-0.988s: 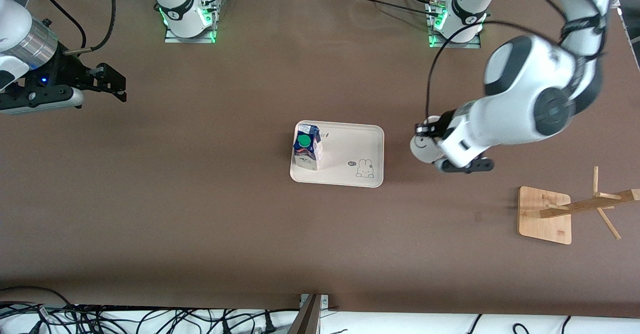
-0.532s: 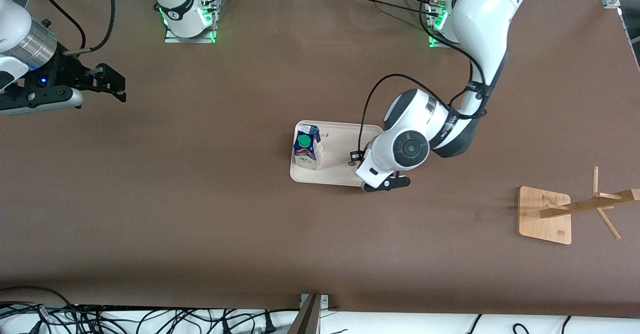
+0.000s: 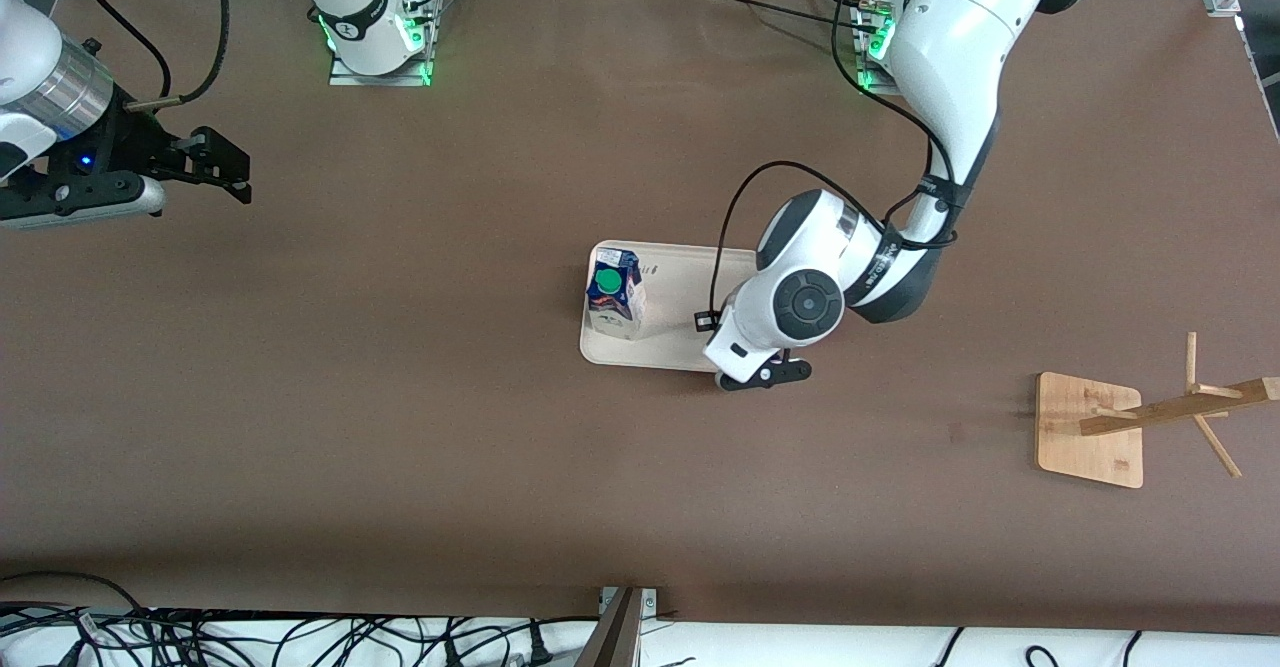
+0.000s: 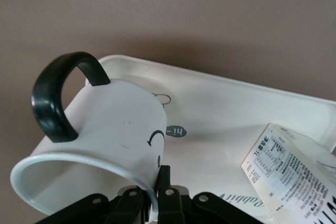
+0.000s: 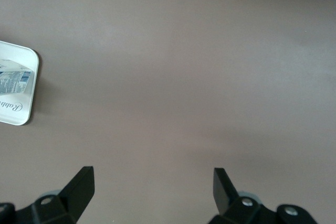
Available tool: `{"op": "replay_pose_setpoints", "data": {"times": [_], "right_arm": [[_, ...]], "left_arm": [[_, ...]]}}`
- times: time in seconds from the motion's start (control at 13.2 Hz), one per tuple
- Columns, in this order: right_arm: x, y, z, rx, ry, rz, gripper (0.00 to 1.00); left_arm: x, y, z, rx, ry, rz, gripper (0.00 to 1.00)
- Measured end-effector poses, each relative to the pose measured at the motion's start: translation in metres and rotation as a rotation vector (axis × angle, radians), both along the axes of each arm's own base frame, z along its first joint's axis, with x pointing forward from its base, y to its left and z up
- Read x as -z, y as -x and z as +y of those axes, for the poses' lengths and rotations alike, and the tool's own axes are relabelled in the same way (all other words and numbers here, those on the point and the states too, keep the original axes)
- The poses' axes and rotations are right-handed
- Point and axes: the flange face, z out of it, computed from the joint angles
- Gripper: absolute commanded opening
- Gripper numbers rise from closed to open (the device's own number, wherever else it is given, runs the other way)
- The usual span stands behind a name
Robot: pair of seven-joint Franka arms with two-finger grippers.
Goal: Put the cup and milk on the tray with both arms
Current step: 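Lower the mug onto the tray and open the left gripper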
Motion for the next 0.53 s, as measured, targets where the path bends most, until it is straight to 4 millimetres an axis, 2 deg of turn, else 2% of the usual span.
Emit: {"op": "replay_pose_setpoints", "data": {"times": [0.15, 0.38, 0.46, 0.53], "right_arm": [[0.000, 0.000, 0.000, 0.000, 0.000, 0.000, 1.00], [0.000, 0.000, -0.001, 0.002, 0.000, 0.000, 1.00], [0.000, 0.000, -0.002, 0.003, 0.000, 0.000, 1.00], [0.000, 0.000, -0.002, 0.004, 0.000, 0.000, 1.00]], "left_arm": [[0.014, 0.009, -0.011, 0.022, -0.011, 0.015, 0.00], [0.015, 0.015, -0.019, 0.063, -0.006, 0.018, 0.00], [0.015, 0.015, -0.019, 0.086, 0.000, 0.018, 0.10], [0.015, 0.015, -0.019, 0.099, 0.003, 0.019, 0.56]]}}
